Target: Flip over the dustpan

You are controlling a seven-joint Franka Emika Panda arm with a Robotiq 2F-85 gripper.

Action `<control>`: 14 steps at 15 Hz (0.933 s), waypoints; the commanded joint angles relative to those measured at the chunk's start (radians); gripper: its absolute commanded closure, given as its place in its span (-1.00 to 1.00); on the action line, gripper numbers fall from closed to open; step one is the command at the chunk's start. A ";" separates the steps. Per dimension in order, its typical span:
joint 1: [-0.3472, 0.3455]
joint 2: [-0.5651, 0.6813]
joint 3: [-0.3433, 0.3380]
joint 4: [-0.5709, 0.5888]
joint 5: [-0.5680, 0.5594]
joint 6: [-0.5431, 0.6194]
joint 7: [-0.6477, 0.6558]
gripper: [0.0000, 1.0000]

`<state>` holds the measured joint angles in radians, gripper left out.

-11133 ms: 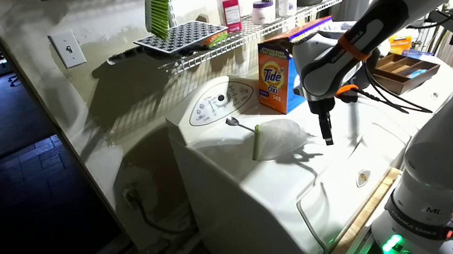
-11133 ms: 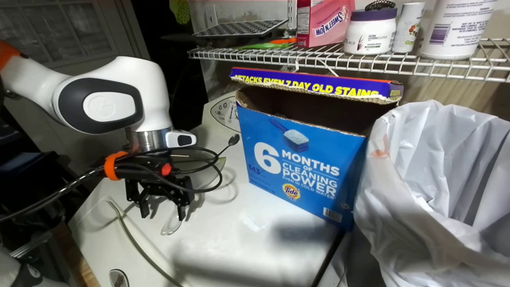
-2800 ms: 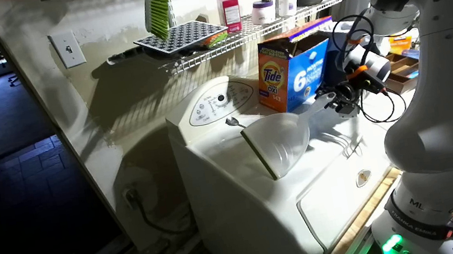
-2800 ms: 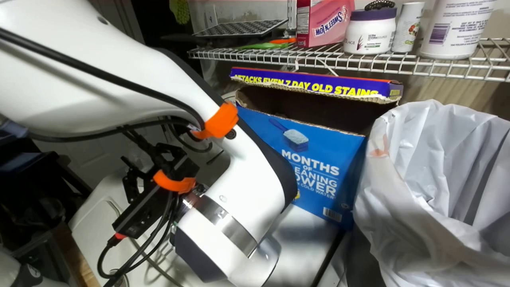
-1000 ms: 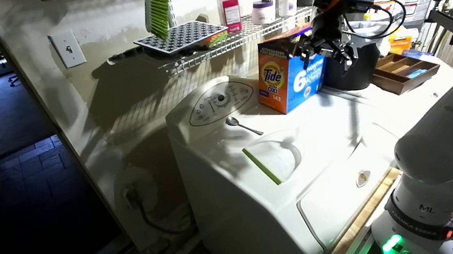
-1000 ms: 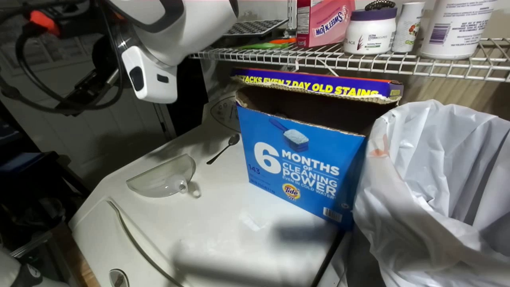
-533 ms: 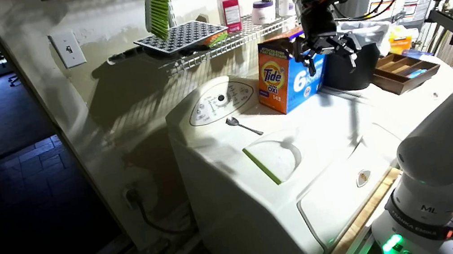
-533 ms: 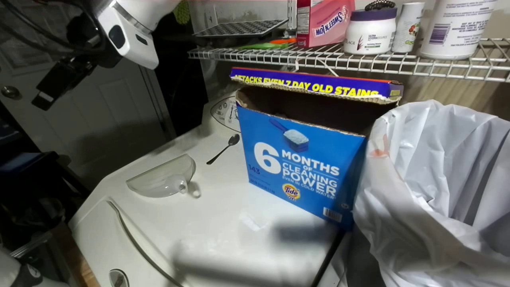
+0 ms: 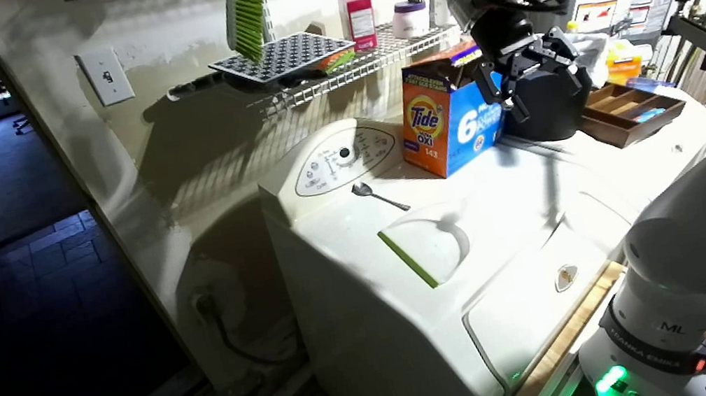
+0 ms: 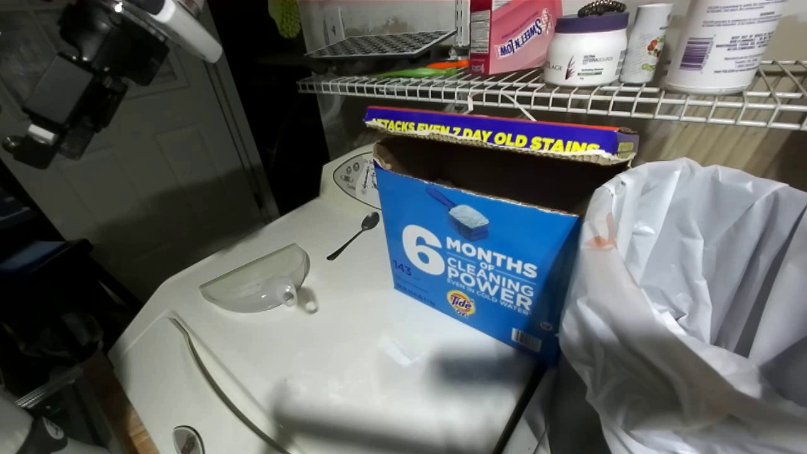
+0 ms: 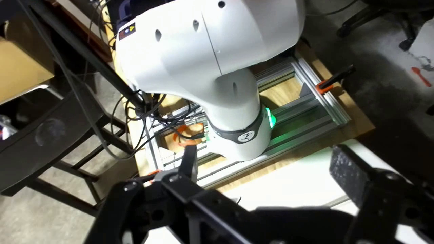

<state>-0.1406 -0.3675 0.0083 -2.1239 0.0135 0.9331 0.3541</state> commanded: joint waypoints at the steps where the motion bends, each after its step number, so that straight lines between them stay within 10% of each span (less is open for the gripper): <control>1: 0.011 0.001 -0.004 0.002 -0.014 0.001 -0.004 -1.00; 14: 0.026 -0.043 -0.010 -0.007 -0.019 0.494 -0.057 -1.00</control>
<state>-0.1316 -0.3797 -0.0180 -2.1060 0.0398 1.3055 0.3182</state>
